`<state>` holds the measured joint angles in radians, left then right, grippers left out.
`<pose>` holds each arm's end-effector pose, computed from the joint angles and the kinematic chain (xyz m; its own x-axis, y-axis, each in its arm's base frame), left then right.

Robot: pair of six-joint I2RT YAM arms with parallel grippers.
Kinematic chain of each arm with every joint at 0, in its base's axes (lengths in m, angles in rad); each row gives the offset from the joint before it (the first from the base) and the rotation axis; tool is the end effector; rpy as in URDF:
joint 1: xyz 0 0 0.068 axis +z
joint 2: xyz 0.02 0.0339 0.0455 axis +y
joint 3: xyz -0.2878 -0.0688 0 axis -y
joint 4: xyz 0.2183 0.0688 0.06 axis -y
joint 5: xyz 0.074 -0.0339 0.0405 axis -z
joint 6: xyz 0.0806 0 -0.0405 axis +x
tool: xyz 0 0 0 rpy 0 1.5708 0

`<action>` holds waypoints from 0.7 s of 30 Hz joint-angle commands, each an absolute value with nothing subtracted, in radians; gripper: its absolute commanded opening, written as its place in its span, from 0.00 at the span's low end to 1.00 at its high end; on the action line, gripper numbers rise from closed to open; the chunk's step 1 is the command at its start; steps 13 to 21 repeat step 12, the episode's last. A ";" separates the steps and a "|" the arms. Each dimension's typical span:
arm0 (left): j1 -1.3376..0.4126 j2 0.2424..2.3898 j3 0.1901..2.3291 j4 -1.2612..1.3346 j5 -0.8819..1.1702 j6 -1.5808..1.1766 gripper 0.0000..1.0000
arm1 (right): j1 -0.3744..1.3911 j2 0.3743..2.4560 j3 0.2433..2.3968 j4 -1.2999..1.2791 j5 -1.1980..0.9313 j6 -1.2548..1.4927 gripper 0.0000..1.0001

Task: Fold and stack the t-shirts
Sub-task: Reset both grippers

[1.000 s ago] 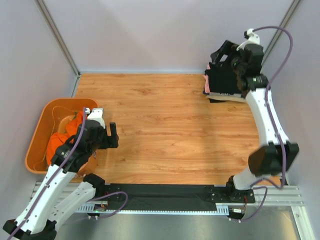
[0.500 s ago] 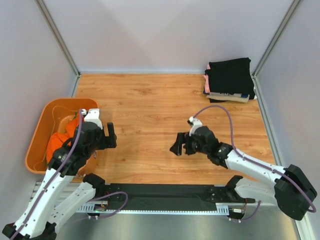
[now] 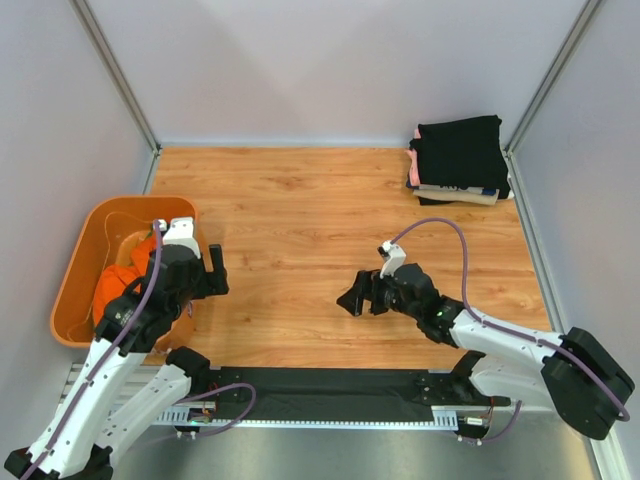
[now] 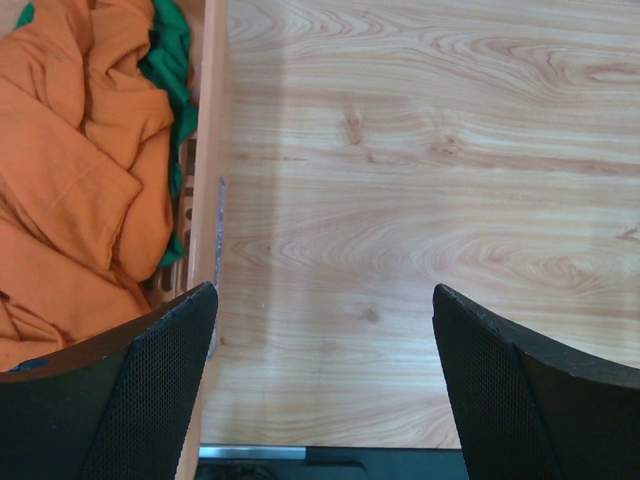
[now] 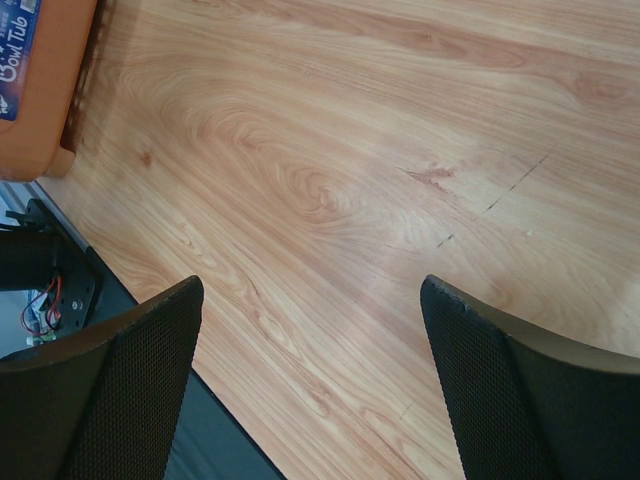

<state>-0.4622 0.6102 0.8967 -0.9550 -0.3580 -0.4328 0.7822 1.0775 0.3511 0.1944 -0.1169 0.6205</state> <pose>0.0966 -0.0166 0.3050 -0.5756 -0.1521 -0.8035 -0.0770 0.9883 -0.1320 0.1491 0.1614 0.1887 -0.7412 0.0776 -0.6667 -0.4183 0.7234 0.5492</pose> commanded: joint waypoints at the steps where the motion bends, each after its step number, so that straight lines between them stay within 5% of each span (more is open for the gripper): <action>1: -0.460 0.617 0.917 -0.956 -0.387 -0.442 0.95 | 0.785 1.068 0.359 0.288 -0.123 0.603 0.90; 21: -0.460 0.606 0.927 -0.951 -0.360 -0.423 0.96 | 0.785 1.063 0.341 0.322 -0.155 0.603 0.90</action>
